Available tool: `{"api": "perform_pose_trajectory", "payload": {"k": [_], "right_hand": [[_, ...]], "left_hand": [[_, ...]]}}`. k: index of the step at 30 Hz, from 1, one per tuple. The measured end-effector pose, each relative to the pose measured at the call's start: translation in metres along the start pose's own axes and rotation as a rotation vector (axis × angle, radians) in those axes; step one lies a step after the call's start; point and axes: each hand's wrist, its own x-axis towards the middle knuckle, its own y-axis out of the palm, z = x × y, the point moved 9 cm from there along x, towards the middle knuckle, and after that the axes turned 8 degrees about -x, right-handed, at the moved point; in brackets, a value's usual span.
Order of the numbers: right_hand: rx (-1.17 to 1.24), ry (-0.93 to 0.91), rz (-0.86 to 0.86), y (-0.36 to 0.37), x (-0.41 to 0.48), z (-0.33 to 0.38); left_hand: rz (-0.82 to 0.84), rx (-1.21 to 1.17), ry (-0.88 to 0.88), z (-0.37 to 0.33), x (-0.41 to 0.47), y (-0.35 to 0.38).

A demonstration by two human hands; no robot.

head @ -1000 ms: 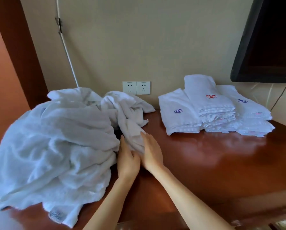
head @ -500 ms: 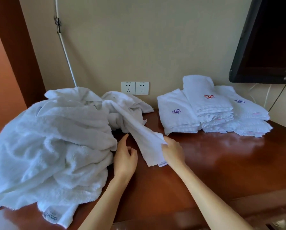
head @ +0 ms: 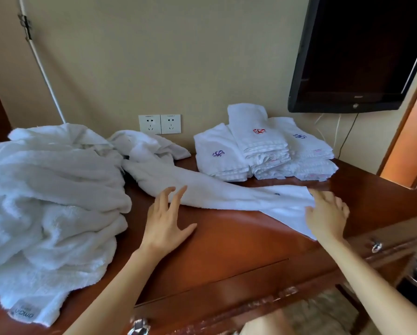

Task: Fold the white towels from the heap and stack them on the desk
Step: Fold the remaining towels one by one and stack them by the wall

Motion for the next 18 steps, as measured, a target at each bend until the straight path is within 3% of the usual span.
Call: {"api": "perform_pose_trajectory", "payload": {"k": [4,9,13,18], "right_hand": [[-0.011,-0.253,-0.154,-0.011,-0.021,0.062],[0.02,-0.685,0.018,0.016,-0.064,0.172],[0.089,-0.604,0.195,0.042,-0.069,0.212],[0.048,-0.526,0.087,0.022,-0.06,0.217]], "left_hand": [[0.16,0.037,-0.097,0.011,0.007,0.021],[0.404,0.083,-0.28,0.029,0.005,0.049],[0.341,0.058,-0.265,0.031,0.007,0.045],[0.237,-0.057,-0.235,0.028,0.01,0.036]]}}
